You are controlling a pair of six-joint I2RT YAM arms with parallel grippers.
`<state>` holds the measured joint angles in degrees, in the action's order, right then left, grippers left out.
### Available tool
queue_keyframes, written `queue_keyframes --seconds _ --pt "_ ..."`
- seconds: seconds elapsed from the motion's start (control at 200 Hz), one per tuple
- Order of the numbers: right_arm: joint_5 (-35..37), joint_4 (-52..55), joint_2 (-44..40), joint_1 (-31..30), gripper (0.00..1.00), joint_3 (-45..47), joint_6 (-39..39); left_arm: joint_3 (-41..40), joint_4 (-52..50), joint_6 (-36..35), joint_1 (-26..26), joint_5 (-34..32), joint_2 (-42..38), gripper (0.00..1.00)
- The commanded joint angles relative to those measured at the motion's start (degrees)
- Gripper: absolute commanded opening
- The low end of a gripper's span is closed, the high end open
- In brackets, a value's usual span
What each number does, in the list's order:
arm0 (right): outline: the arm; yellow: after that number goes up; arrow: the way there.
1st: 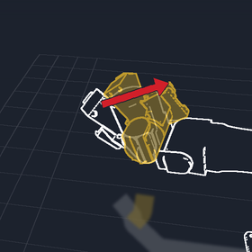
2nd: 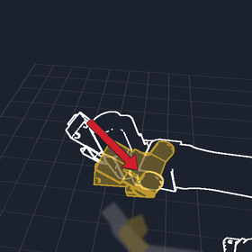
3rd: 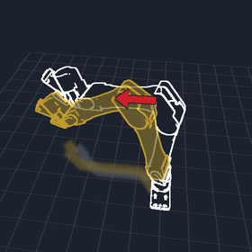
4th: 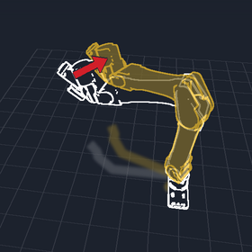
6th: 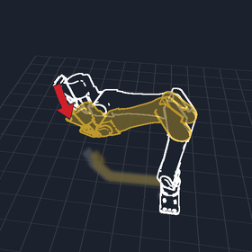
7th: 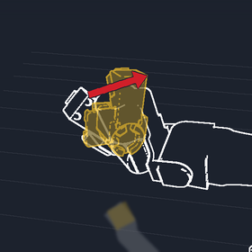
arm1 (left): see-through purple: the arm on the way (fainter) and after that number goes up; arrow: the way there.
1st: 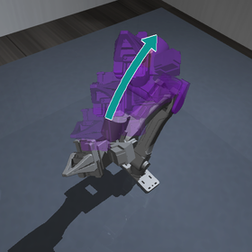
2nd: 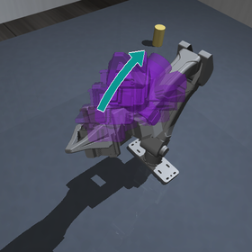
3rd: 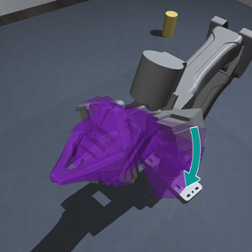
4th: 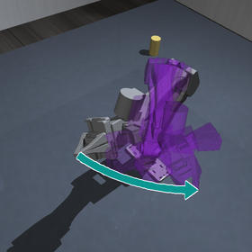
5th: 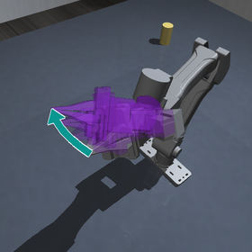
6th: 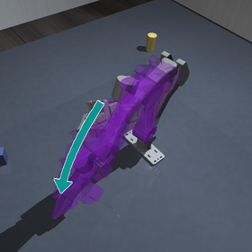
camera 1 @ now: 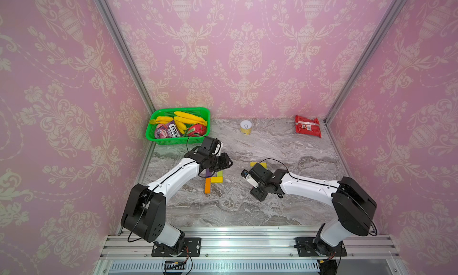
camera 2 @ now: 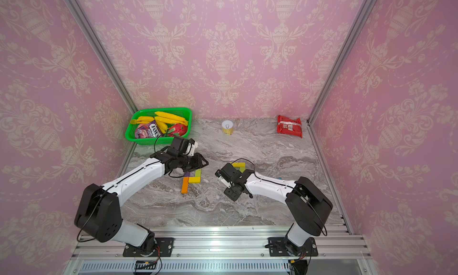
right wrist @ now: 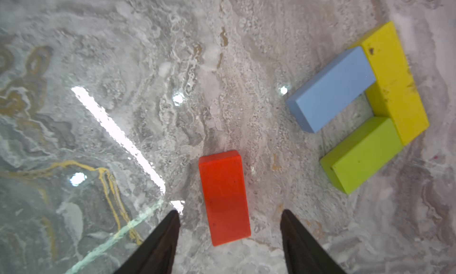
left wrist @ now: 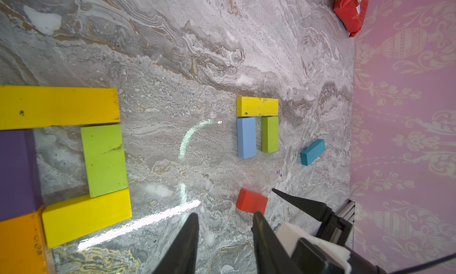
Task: Assemble the letter p with building blocks
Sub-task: Assemble the building block at the center of the board.
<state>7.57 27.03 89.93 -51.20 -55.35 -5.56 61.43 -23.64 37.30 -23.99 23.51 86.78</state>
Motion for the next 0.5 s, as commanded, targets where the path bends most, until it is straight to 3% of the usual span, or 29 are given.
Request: queue_keyframes --seconds 0.0,0.1,0.245,0.33,0.41,0.495 --pt "1.44 -3.05 -5.84 -0.41 0.69 1.78 8.34 0.17 -1.96 -1.47 -1.02 1.94 2.16 0.39" --pt "1.19 -2.67 -10.48 -0.39 0.69 4.22 16.58 1.47 -3.56 -2.35 -2.72 2.68 4.27 0.38" --pt "-1.16 -1.17 -14.14 1.61 0.62 9.92 35.77 0.89 -3.65 -2.48 -5.78 4.11 6.23 0.31" --pt "-8.36 -9.21 -16.62 3.42 0.43 17.03 45.33 0.71 -3.73 -2.84 -7.69 5.5 7.83 0.31" --pt "-11.81 -19.78 -20.18 4.72 0.23 24.31 54.4 0.87 -3.41 -2.92 -9.19 6.45 9.42 0.24" --pt "-11.39 -20.56 -22.42 5.54 0.15 26.63 59.55 0.25 -3.65 -2.94 -9.67 6.82 10.44 0.16"
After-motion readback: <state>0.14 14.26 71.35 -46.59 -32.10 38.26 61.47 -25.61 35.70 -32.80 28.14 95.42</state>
